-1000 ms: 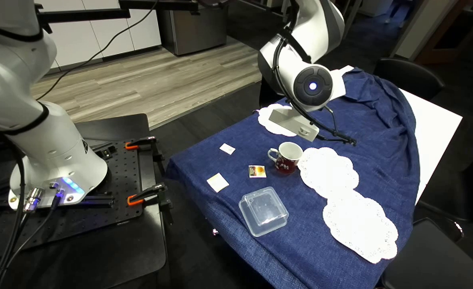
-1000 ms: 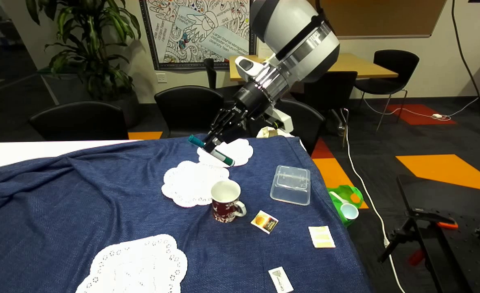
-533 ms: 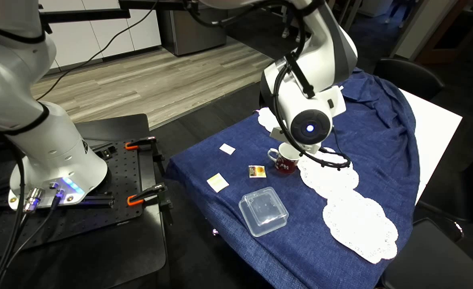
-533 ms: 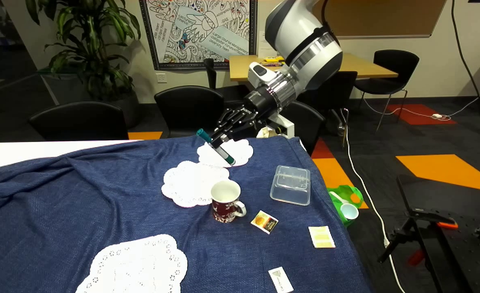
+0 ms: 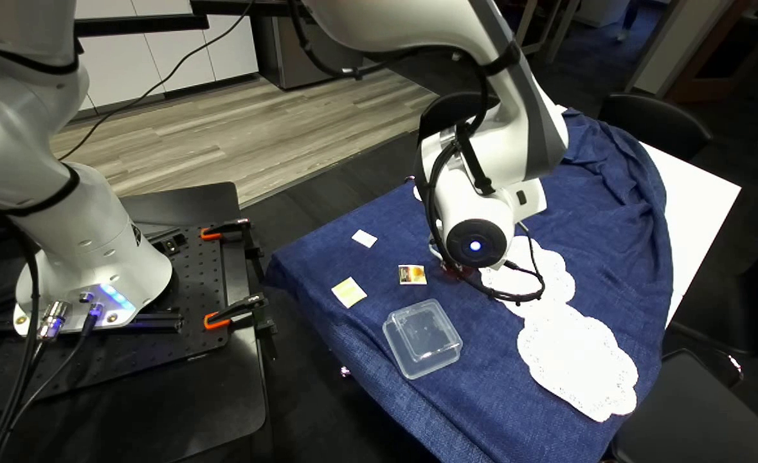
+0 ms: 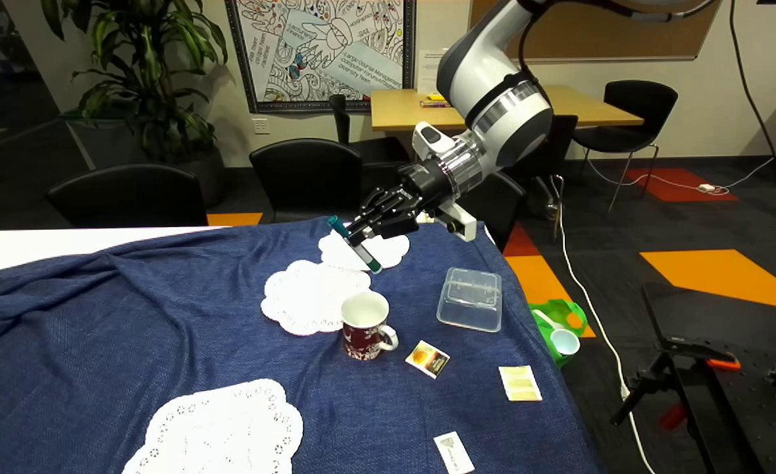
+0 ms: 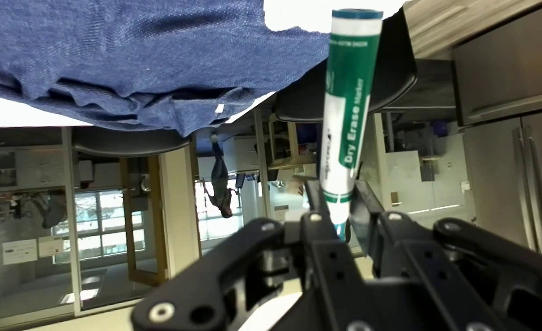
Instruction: Put the marker in the cup
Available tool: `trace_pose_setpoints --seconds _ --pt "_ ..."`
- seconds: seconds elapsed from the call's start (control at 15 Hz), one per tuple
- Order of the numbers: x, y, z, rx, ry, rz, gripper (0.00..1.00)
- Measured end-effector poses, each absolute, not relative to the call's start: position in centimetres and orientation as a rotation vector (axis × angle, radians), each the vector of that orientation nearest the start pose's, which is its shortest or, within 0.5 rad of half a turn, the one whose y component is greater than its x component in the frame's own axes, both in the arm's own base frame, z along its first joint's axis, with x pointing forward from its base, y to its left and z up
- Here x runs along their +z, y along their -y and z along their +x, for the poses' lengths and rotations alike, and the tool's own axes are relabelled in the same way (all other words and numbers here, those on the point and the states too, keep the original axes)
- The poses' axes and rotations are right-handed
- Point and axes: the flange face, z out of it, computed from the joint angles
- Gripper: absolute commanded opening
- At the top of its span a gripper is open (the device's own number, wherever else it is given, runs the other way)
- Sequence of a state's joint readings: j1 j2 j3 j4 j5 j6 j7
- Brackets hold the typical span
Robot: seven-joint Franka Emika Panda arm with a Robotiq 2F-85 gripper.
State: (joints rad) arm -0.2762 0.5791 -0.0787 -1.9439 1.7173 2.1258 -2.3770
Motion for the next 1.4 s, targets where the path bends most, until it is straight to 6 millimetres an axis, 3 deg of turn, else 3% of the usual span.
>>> trace_pose_setpoints --seconds 0.07,0.27,0.33,0.93,1.4 --pt "17.9 17.2 59.0 -1.398 0.765 -2.168 0.19" --pt "16.7 17.3 59.1 -1.404 0.749 -2.177 0.19" --pt "16.5 17.2 59.2 -1.403 0.749 -2.177 0.05" --pt "16.9 17.9 59.4 -1.522 0.821 -2.027 0.05" --pt "13.2 18.7 59.1 -1.507 0.793 -1.974 0.05"
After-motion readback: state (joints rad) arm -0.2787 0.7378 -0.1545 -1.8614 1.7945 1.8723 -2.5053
